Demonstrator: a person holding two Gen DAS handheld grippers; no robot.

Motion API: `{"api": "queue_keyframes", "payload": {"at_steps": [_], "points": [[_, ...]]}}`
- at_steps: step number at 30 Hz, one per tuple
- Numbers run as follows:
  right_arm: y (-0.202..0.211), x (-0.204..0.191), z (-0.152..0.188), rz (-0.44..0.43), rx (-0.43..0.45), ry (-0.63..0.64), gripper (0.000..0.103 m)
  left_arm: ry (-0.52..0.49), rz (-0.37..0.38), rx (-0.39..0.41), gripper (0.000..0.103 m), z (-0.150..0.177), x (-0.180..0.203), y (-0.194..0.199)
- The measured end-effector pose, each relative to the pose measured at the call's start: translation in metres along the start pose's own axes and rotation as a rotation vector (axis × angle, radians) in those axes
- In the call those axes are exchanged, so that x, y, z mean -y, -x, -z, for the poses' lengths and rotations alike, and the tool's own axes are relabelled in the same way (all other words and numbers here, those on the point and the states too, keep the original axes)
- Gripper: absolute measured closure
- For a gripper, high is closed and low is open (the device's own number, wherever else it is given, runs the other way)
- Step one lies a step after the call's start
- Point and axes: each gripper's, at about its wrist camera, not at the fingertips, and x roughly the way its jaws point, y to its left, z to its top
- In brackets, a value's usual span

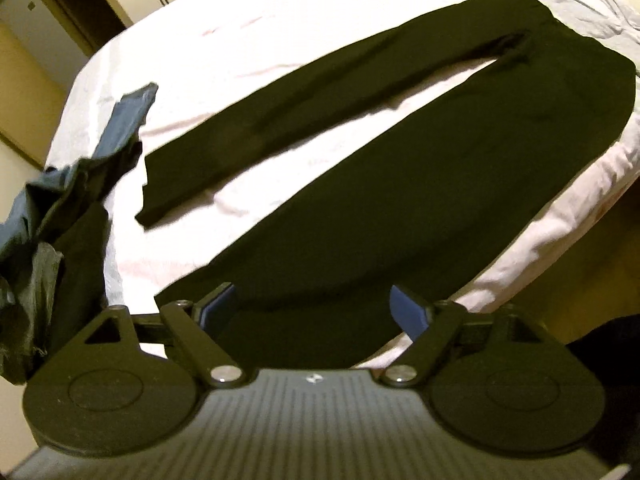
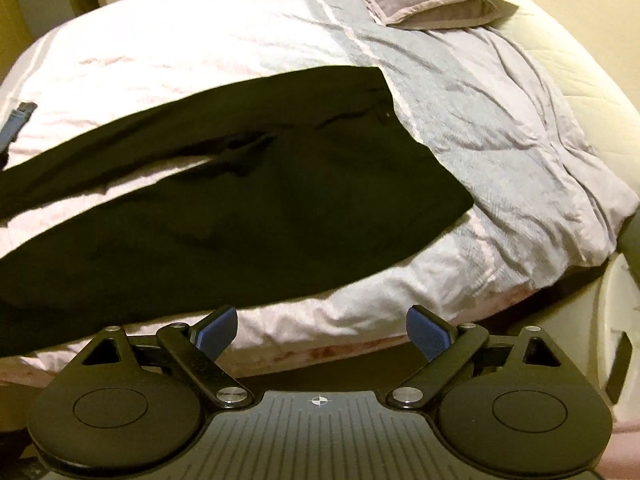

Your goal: Fold clothes

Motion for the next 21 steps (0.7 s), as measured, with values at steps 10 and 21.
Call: {"api": "queue_keyframes", "payload": {"at_steps": [10,21], "points": [[-0.015,0.021,-0.019,-0.074,0.002,0.027,0.009,0.015,-0.031,-0.031,0.022,-0.007,0.033,0.016],[-0.032,0.030,-0.026,-0.122,-0.013,0.039,0.009,0.021,-0.082,-0.067,0.021,-0.005,0.039,0.029]]}}
